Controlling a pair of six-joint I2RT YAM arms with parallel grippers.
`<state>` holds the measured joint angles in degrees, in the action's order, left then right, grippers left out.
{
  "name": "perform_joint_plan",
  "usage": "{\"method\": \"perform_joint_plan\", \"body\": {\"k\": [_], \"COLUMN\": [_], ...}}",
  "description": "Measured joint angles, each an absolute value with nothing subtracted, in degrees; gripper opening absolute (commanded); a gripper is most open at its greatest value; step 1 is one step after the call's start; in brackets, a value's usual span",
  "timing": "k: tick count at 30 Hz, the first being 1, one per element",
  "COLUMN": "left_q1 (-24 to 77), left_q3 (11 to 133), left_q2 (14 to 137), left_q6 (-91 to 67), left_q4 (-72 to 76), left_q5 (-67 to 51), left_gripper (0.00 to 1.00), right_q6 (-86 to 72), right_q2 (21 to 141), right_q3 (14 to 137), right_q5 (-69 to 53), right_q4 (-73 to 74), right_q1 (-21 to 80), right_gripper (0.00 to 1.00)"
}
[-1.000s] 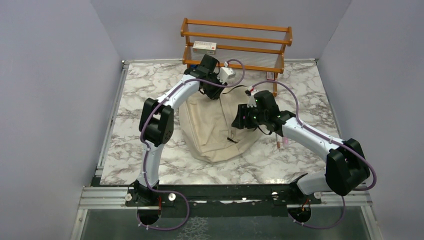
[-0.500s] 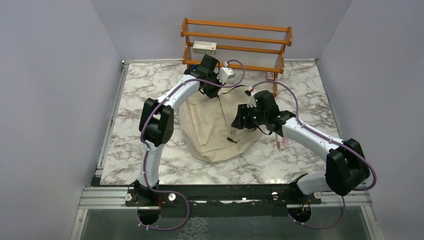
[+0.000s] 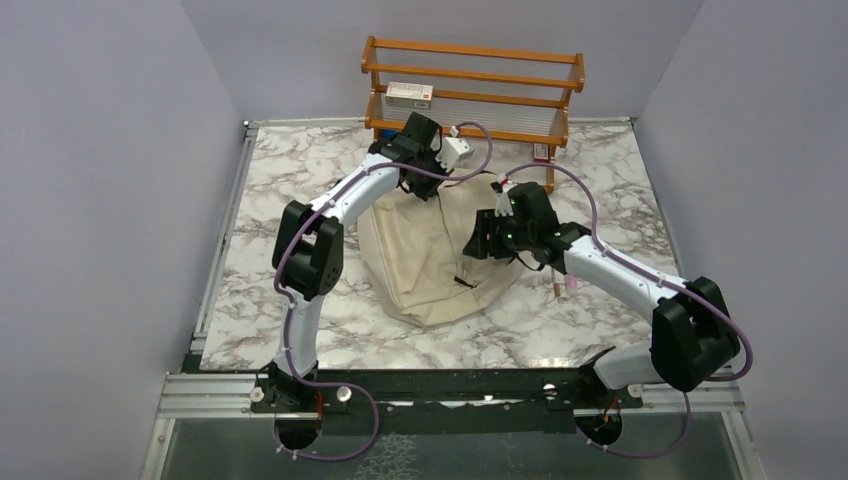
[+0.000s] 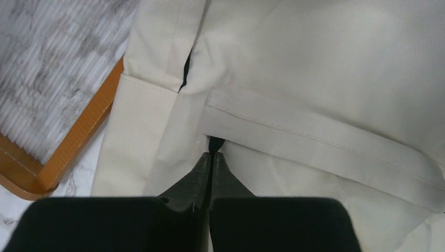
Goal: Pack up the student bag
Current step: Unzip the student bag at the center of the board.
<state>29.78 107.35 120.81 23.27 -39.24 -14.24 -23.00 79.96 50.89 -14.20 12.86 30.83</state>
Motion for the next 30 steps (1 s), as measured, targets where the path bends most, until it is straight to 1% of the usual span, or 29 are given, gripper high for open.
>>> {"method": "perform_joint_plan", "body": {"k": [11,21,30], "left_q1": [29.9,30.1,30.1], "left_q3": [98.4,99.1,100.2], "left_q2": [116.9,113.8,113.6], "left_q6": [17.8,16.0,15.4], "left_q4": [-35.0,-35.0,-35.7], "left_q5": [-14.3,-14.3,-14.8], "left_gripper": [0.00,0.00,0.00], "right_q6": [-28.4,-30.9,-31.9], "right_q2": [80.0,80.6,80.6], "right_q3": [50.7,49.3,47.7], "right_q5": [-14.7,-17.1,-17.9], "right_q4": [9.8,6.4,5.5], "right_q1": [27.5,26.5,25.8], "right_gripper": [0.55,0.55,0.55]}}
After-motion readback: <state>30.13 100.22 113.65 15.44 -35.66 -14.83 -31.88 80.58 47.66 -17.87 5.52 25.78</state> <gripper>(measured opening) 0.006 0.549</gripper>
